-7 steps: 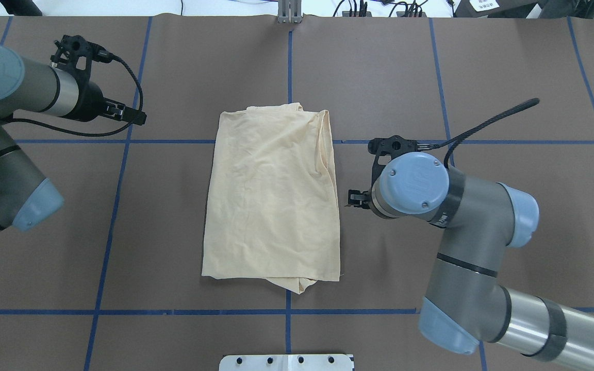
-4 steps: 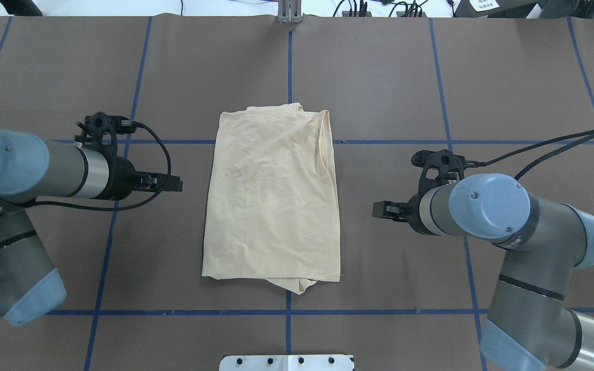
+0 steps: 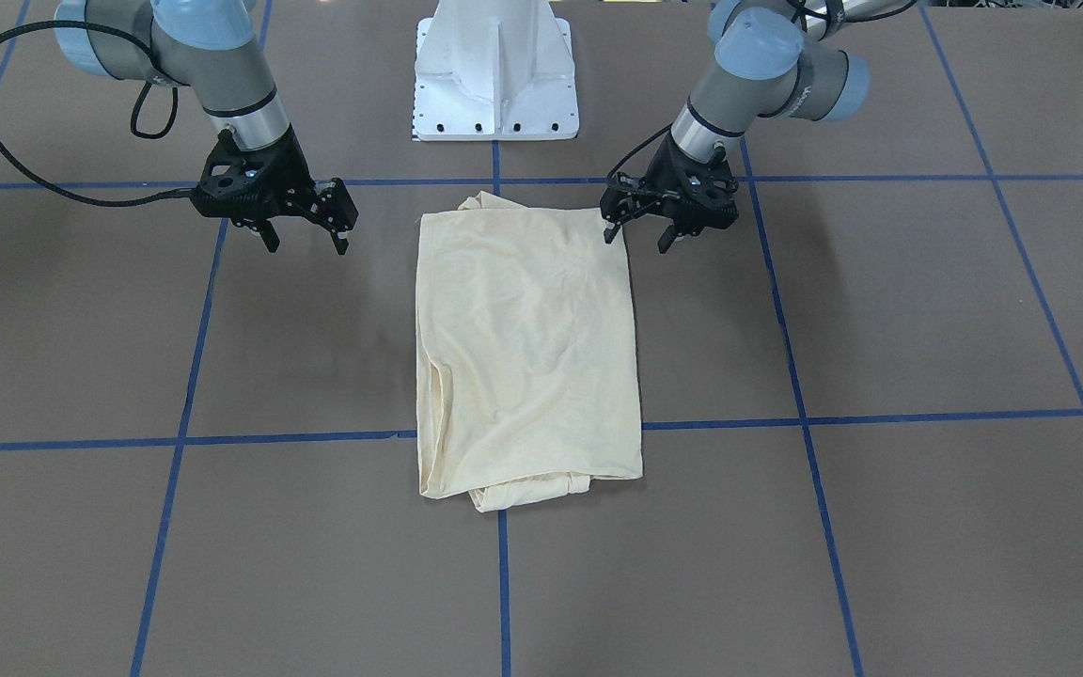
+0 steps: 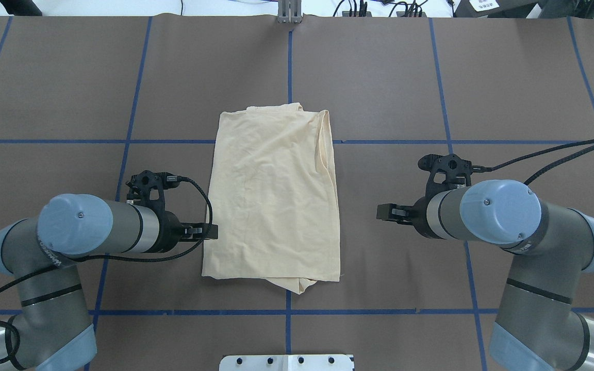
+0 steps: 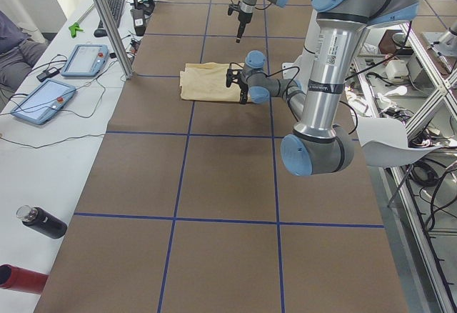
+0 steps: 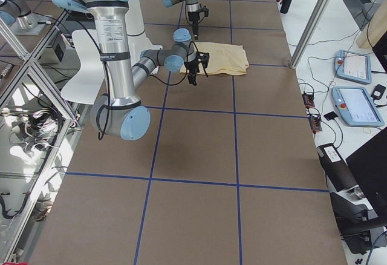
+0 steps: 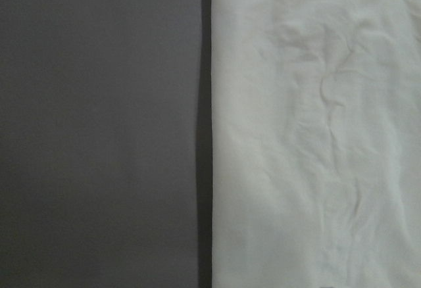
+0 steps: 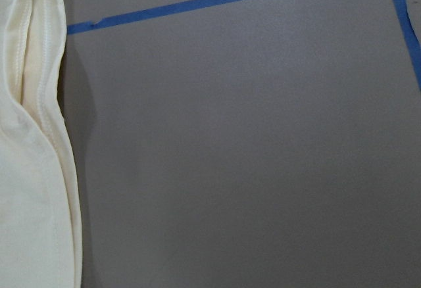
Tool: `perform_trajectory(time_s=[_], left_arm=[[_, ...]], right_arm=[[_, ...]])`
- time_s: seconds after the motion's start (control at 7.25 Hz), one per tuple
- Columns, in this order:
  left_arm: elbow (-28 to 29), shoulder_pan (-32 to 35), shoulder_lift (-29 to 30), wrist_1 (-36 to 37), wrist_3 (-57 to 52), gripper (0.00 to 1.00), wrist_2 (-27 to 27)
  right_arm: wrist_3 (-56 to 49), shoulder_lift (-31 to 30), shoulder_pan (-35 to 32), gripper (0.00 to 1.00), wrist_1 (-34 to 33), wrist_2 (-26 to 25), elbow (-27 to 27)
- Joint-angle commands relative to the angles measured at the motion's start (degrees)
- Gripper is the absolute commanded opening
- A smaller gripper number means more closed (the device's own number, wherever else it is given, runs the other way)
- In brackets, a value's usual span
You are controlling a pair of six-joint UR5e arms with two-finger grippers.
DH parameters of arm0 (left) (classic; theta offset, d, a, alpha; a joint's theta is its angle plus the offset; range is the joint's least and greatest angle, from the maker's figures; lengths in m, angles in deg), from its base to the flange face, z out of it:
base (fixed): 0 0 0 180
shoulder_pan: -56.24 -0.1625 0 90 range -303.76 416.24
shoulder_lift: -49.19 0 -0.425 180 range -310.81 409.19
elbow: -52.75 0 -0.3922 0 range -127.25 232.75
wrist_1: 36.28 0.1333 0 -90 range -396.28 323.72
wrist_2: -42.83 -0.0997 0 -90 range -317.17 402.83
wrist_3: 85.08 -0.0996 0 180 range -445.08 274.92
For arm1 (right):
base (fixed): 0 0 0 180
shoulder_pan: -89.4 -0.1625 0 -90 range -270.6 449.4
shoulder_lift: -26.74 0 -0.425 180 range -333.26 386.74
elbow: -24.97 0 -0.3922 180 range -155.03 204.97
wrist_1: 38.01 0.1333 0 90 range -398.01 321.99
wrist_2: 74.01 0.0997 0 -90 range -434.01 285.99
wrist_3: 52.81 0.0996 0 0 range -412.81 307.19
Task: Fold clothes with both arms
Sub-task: 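Lower both grippers to the bundle's edge nearest the robot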
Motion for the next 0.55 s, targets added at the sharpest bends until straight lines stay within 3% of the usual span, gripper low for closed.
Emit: perform_trajectory(time_s=[0.0,0.41], left_arm=[[1.14,-2.12,0.87,0.14,0.76,0.7,-0.07],[2.11,-3.0,0.69,0.14,0.76,0.68,0.19]], right_arm=[[0.02,0.07,0.11,1.0,-0.06,0.0,0.01],[0.02,0.43,0.63,1.0,0.03,-0.44,0.1]])
